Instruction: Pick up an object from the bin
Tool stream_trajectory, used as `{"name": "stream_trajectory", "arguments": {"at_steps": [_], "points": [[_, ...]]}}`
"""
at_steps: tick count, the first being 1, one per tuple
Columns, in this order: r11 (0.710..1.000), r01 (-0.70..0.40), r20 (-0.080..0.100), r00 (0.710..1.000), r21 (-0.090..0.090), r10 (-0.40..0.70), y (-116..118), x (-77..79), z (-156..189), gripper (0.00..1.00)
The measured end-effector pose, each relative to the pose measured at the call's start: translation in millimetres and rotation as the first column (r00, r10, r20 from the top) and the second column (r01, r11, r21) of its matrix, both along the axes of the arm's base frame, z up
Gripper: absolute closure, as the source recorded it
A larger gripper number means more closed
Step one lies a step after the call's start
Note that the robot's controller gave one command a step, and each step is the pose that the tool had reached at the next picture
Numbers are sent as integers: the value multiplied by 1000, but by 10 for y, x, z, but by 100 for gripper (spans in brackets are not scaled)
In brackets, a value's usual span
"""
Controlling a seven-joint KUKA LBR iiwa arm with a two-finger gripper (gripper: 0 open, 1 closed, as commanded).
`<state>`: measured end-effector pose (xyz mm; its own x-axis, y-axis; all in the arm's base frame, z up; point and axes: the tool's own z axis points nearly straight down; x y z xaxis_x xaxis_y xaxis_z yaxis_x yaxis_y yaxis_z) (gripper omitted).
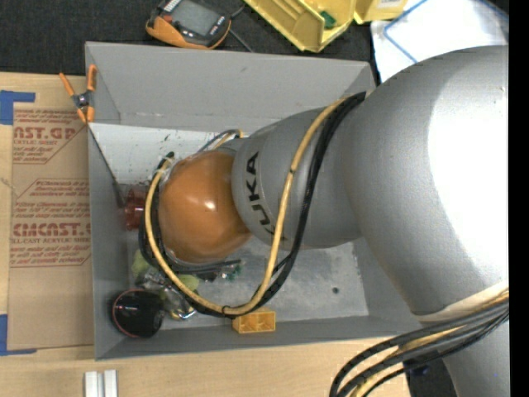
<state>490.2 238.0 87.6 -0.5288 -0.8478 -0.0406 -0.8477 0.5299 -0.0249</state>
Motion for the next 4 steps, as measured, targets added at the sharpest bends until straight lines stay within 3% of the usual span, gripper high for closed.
{"name": "stream_trajectory", "arguments": {"at_steps": [4], "points": [[1000, 3, 2, 1000, 3, -3, 11, -4, 910, 100]]}}
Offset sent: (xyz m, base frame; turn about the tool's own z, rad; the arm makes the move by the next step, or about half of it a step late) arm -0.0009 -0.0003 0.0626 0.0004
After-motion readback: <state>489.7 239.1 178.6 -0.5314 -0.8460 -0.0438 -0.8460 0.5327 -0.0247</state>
